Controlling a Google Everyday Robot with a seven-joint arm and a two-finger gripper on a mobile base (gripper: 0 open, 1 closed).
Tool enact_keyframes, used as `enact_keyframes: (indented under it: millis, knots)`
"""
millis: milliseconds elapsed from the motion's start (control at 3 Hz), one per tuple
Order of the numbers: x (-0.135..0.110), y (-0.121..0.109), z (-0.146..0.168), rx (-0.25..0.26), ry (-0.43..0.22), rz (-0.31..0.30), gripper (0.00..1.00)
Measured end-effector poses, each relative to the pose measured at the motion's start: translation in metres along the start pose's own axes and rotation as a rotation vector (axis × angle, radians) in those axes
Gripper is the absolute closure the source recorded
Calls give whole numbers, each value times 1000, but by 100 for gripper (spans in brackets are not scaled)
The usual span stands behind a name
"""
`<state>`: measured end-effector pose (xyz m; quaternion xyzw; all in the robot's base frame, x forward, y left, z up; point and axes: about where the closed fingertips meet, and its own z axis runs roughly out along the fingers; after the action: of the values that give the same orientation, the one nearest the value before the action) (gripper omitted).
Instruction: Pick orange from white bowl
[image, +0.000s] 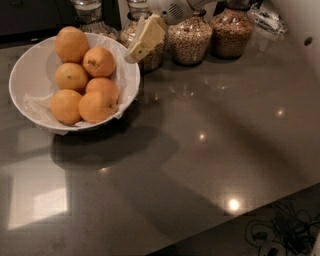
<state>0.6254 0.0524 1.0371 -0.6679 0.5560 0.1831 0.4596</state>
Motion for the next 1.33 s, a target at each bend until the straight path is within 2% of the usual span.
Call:
enact_keyframes:
  millis: [333,667,1000,1333]
  knots:
    - [-9,5,41,-83,-68,17,0]
    - [-12,12,76,-142,-125,71,0]
    - [-14,18,96,-165,-158,116,0]
    - [-14,18,96,-165,-158,116,0]
